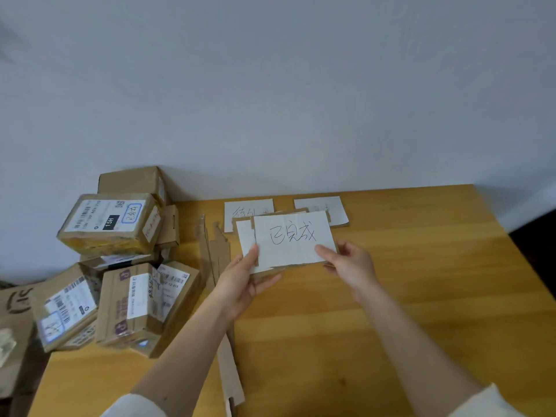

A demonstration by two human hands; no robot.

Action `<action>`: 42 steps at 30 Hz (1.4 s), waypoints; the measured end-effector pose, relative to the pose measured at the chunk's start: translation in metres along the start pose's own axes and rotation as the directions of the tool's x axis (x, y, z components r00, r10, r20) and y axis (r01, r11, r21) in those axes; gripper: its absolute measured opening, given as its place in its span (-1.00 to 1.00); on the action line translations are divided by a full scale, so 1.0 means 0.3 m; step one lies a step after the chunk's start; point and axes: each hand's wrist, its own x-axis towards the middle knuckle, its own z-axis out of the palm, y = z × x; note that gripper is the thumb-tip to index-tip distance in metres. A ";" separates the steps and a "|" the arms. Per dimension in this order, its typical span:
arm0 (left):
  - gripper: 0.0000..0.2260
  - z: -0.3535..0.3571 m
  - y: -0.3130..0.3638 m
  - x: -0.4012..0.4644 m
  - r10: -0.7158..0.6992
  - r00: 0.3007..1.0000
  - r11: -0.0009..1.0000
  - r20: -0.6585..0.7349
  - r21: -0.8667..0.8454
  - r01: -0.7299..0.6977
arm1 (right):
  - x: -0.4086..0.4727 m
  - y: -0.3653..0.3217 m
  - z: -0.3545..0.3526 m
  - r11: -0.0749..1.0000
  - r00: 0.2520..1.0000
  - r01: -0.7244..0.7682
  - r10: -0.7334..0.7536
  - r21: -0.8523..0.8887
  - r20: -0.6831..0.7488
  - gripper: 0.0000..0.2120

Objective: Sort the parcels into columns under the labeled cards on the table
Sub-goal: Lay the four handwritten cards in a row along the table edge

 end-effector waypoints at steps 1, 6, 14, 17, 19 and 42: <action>-0.75 0.013 -0.009 0.004 -0.001 1.000 1.000 -0.005 -0.012 0.001 | 0.010 0.003 -0.017 1.000 1.000 -0.003 0.003 -0.002 -0.010 -0.82; -0.79 0.103 -0.066 0.038 0.031 0.996 0.998 -0.081 -0.045 -0.035 | 0.101 0.001 -0.145 0.999 0.998 -0.034 0.035 0.038 -0.042 -0.81; -0.82 0.286 -0.177 0.154 0.067 0.954 0.994 -0.294 -0.066 -0.090 | 0.319 -0.047 -0.412 0.975 0.992 -0.051 0.075 0.217 -0.101 -0.64; -0.77 0.335 -0.221 0.193 0.087 0.928 0.992 -0.362 -0.055 -0.114 | 0.405 -0.053 -0.503 0.979 0.988 -0.051 0.078 0.196 -0.130 -0.59; -0.73 0.363 -0.244 0.218 0.094 0.912 0.991 -0.400 -0.051 -0.125 | 0.462 -0.051 -0.558 0.980 0.983 -0.052 0.083 0.190 -0.161 -0.59; -0.79 0.596 -0.326 0.438 0.111 0.874 0.990 -0.473 -0.020 -0.136 | 0.916 0.042 -0.728 0.996 0.957 -0.056 0.032 -0.072 -0.289 -0.55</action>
